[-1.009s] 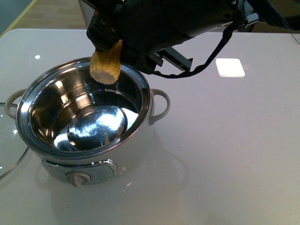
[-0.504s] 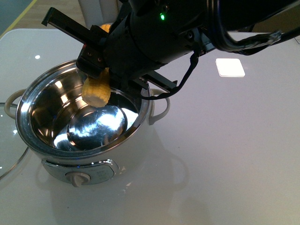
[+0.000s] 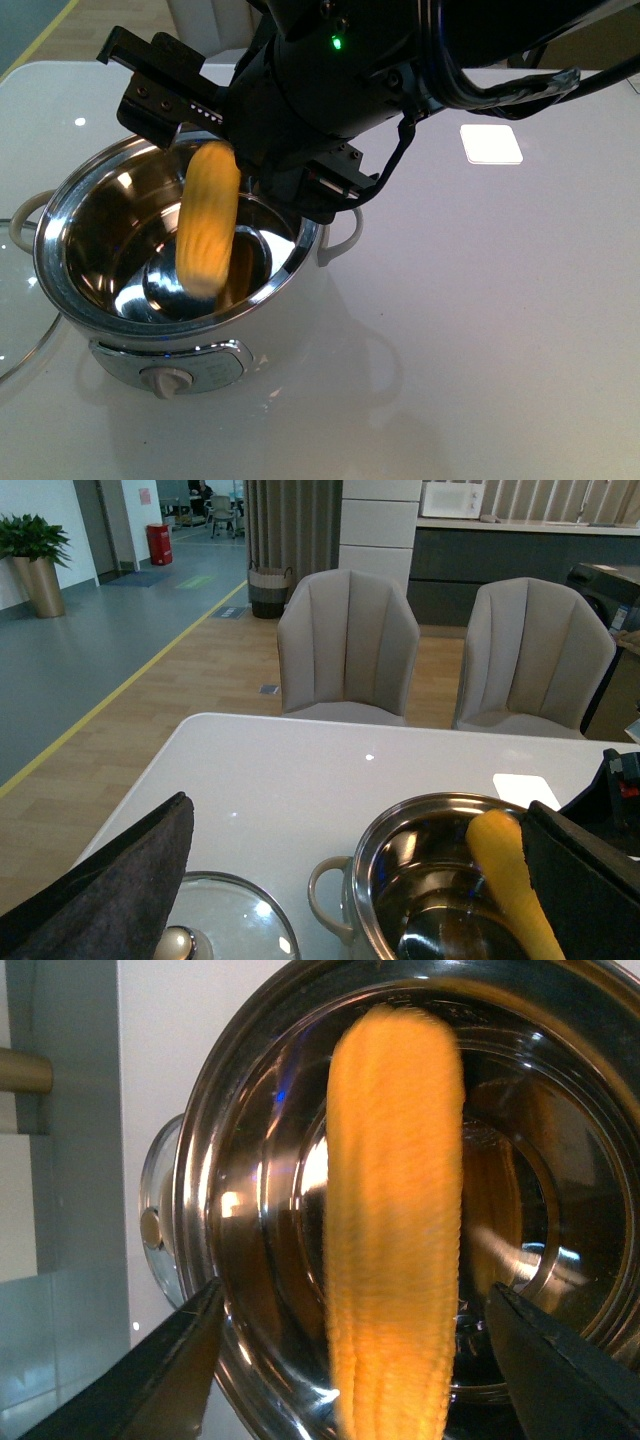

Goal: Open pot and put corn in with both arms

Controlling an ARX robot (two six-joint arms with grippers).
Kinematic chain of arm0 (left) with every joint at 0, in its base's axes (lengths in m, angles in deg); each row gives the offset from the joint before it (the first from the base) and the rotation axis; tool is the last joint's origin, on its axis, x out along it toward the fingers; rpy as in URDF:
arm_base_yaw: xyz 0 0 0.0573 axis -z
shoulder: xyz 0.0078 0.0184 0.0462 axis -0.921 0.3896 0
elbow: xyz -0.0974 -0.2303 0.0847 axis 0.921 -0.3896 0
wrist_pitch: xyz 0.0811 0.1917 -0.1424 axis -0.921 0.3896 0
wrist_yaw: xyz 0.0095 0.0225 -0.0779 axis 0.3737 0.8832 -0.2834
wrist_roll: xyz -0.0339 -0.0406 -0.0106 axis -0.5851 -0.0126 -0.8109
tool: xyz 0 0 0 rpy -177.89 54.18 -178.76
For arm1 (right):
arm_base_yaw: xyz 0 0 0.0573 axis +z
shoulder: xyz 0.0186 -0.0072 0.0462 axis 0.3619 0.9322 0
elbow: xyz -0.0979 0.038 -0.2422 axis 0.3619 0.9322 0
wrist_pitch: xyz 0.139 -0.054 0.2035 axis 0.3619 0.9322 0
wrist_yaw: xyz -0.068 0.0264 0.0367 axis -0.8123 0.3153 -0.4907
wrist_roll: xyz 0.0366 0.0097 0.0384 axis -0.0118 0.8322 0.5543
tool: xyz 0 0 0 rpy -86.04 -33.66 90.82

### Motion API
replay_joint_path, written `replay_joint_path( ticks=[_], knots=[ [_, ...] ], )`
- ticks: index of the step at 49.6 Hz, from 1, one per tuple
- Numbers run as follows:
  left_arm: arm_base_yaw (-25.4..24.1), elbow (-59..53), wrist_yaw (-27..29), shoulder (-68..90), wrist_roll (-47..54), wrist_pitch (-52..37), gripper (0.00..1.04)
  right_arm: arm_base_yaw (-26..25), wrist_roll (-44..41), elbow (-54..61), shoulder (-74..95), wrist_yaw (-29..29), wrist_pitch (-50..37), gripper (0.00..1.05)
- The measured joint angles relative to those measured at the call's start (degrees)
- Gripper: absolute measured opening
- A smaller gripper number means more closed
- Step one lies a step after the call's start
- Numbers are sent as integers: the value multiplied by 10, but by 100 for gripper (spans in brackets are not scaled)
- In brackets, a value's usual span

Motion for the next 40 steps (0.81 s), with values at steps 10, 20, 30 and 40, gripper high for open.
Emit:
replay_joint_path(
  ticks=[10, 20, 30, 40],
  knots=[
    [0, 0, 0, 0, 0, 0, 98, -12, 1, 34, -25, -11, -9, 96],
    [0, 0, 0, 0, 0, 0, 98, -62, -3, 135, -138, -85, -29, 96],
    [0, 0, 0, 0, 0, 0, 98, -108, -67, 266, -327, -229, -18, 96],
    [0, 0, 0, 0, 0, 0, 98, -111, -111, 353, -505, -367, 32, 96]
  ],
)
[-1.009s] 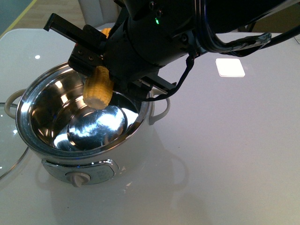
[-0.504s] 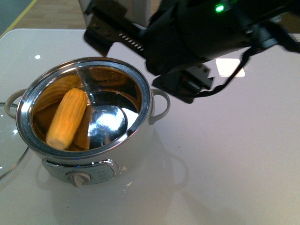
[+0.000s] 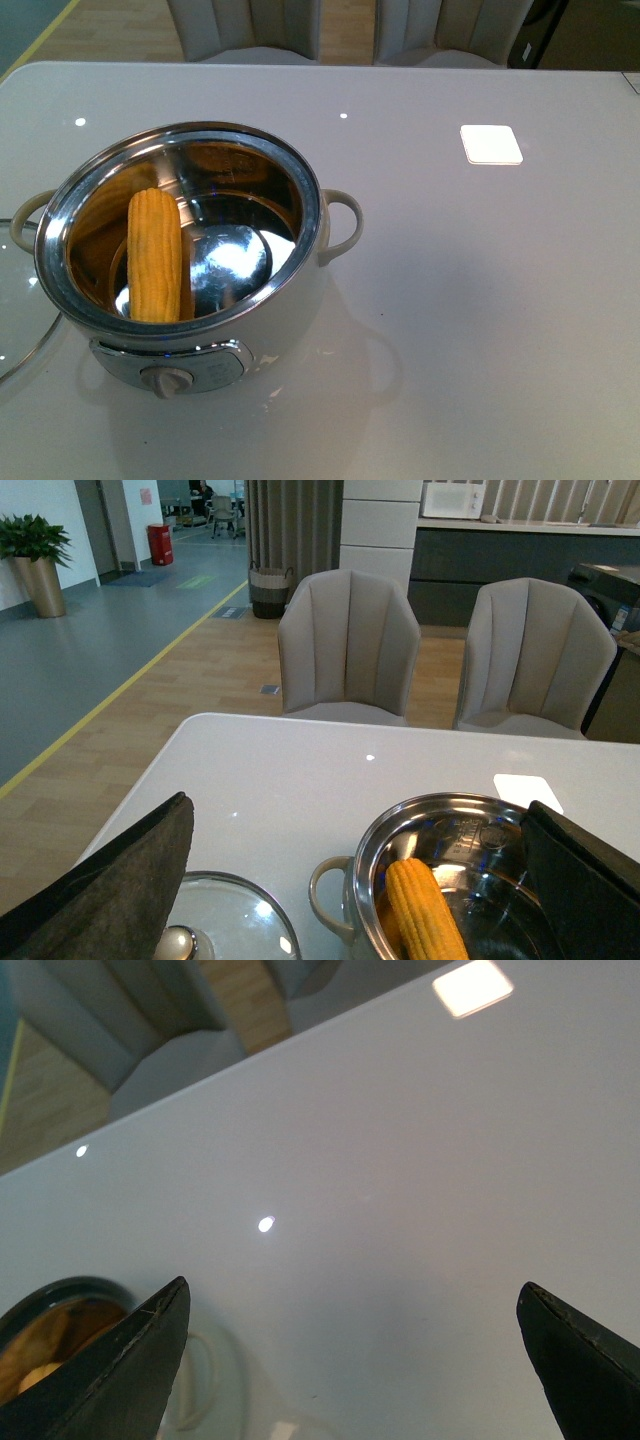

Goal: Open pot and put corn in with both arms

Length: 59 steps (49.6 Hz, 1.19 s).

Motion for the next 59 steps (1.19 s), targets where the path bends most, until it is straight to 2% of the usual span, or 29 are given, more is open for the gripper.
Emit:
replay_joint_path(
  ticks=[6, 8, 10, 14, 17, 24, 37, 44, 48, 51, 59],
  knots=[
    [0, 0, 0, 0, 0, 0, 98, -11, -5, 55, -99, -61, 41, 96],
    [0, 0, 0, 0, 0, 0, 98, -21, -3, 74, -129, -62, 47, 96],
    [0, 0, 0, 0, 0, 0, 98, -36, -25, 103, -151, -31, -1, 92],
    [0, 0, 0, 0, 0, 0, 98, -88, -163, 205, -208, 84, -206, 77],
    [0, 0, 0, 0, 0, 0, 98, -113, -258, 245, -236, 123, -287, 64],
    [0, 0, 0, 0, 0, 0, 98, -151, -336, 271, -283, 163, -285, 42],
    [0, 0, 0, 0, 0, 0, 98, -199, -361, 300, -351, 208, -244, 3],
    [0, 0, 0, 0, 0, 0, 98, -228, -367, 314, -400, 238, -211, 2],
    [0, 0, 0, 0, 0, 0, 98, -267, -369, 318, -419, 289, -195, 2],
    [0, 0, 0, 0, 0, 0, 98, -286, -369, 327, -432, 290, -197, 2],
    [0, 0, 0, 0, 0, 0, 98, -289, -369, 330, -475, 296, -169, 2]
  ],
)
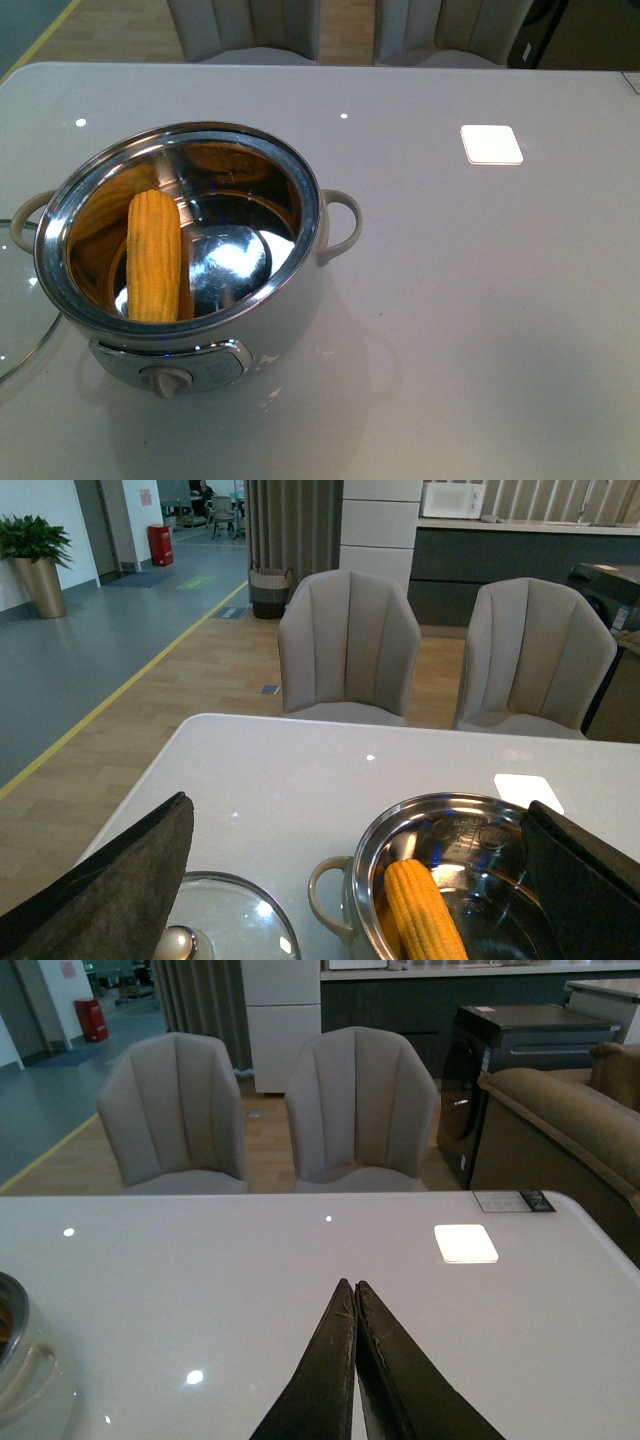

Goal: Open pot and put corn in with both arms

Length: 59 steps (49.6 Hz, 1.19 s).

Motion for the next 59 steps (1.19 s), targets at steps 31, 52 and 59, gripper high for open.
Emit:
replay_joint_path(
  ticks=[31, 52, 59],
  knots=[
    [0, 0, 0, 0, 0, 0, 98, 0, 0, 0, -179, 0, 184, 2],
    [0, 0, 0, 0, 0, 0, 98, 0, -1, 0, -181, 0, 185, 63],
    [0, 0, 0, 0, 0, 0, 98, 0, -1, 0, -181, 0, 185, 84]
  ],
)
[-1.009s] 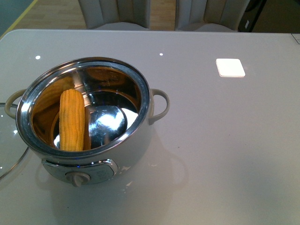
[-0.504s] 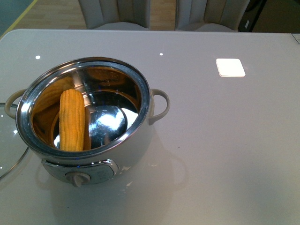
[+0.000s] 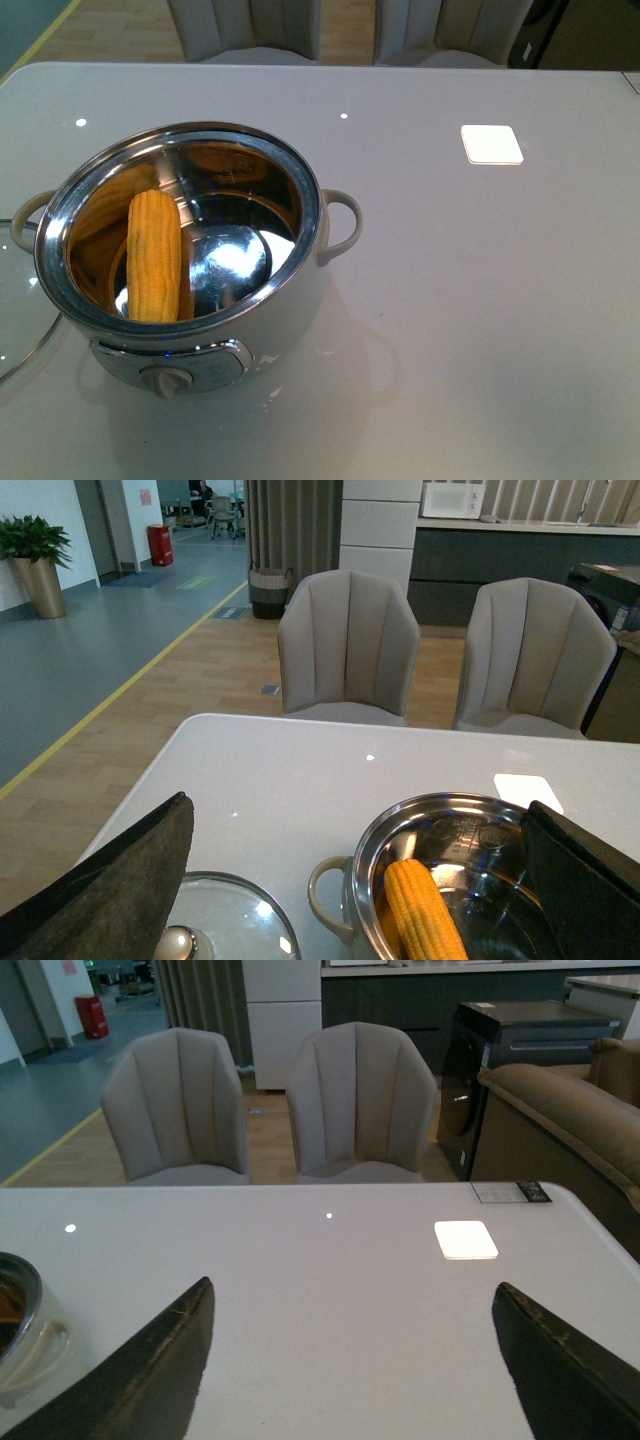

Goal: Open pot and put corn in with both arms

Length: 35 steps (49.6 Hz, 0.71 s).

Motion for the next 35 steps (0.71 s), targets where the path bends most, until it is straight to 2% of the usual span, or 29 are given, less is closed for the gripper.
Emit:
replay_joint_path(
  ticks=[5, 35],
  knots=[
    [0, 0, 0, 0, 0, 0, 98, 0, 0, 0, 0, 0, 0, 97],
    [0, 0, 0, 0, 0, 0, 98, 0, 0, 0, 0, 0, 0, 96]
  ],
)
